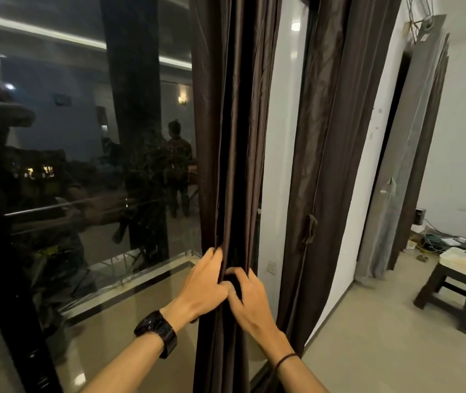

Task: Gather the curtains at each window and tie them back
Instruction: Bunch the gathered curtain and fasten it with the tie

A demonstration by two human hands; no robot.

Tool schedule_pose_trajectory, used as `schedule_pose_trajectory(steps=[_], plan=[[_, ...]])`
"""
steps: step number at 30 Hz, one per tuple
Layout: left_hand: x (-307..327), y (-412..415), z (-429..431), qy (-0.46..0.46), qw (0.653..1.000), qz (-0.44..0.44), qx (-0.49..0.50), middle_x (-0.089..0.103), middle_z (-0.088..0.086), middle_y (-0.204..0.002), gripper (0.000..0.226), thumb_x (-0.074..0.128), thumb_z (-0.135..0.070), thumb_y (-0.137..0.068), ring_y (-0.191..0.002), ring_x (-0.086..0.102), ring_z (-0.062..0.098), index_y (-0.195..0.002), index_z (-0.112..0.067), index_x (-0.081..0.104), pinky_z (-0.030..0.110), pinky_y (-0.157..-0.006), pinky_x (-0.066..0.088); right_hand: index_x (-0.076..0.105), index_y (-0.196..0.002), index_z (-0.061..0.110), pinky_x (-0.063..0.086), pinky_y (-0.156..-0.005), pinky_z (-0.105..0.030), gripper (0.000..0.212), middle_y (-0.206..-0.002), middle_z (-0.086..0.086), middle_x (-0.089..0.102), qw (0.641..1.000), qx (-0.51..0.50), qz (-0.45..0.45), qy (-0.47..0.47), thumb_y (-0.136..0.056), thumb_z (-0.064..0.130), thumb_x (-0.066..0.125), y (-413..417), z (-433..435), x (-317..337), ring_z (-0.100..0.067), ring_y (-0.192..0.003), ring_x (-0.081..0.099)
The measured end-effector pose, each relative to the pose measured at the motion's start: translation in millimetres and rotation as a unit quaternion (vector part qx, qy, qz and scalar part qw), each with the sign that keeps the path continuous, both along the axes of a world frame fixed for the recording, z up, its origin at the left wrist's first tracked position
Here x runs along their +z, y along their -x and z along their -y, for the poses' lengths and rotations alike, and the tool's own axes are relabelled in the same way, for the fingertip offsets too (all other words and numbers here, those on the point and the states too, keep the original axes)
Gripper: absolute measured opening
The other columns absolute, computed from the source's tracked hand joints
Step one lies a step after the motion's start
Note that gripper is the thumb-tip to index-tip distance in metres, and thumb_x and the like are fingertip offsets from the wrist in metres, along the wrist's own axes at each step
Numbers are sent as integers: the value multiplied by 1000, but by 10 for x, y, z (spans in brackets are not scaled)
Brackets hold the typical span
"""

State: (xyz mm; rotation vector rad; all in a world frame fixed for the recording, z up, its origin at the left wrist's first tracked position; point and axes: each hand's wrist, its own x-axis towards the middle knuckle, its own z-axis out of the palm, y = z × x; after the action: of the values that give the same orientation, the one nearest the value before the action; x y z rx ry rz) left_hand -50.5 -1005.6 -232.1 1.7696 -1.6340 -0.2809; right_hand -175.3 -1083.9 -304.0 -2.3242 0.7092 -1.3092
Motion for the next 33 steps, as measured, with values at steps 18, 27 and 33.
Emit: schedule_pose_trajectory(steps=[18,27,33], plan=[[-119,-306,120,18,995,-88,-48,73,-2,-126,57,54,14,-94,-120,68,7,-139,-19,65,34,-108,53,60,-138,20,40,-86,-5,52,-134,1,59,993,12,-56,-107,-90,4,52,106,-2,131,-16,-116,58],[-121,-267,122,88,995,-46,-11,75,-20,-98,43,77,-3,-81,-99,69,7,-110,-34,76,28,-87,59,63,-132,32,45,-96,-12,56,-126,14,61,986,40,-62,-147,-80,47,77,87,-134,195,4,-115,57],[21,-363,17,56,980,-144,-127,77,9,-85,42,74,-3,-93,-49,63,21,-121,-30,59,31,-46,51,73,-108,13,40,-74,-6,40,-90,12,63,993,-17,-36,-114,-88,-9,46,229,-52,192,5,-85,59]])
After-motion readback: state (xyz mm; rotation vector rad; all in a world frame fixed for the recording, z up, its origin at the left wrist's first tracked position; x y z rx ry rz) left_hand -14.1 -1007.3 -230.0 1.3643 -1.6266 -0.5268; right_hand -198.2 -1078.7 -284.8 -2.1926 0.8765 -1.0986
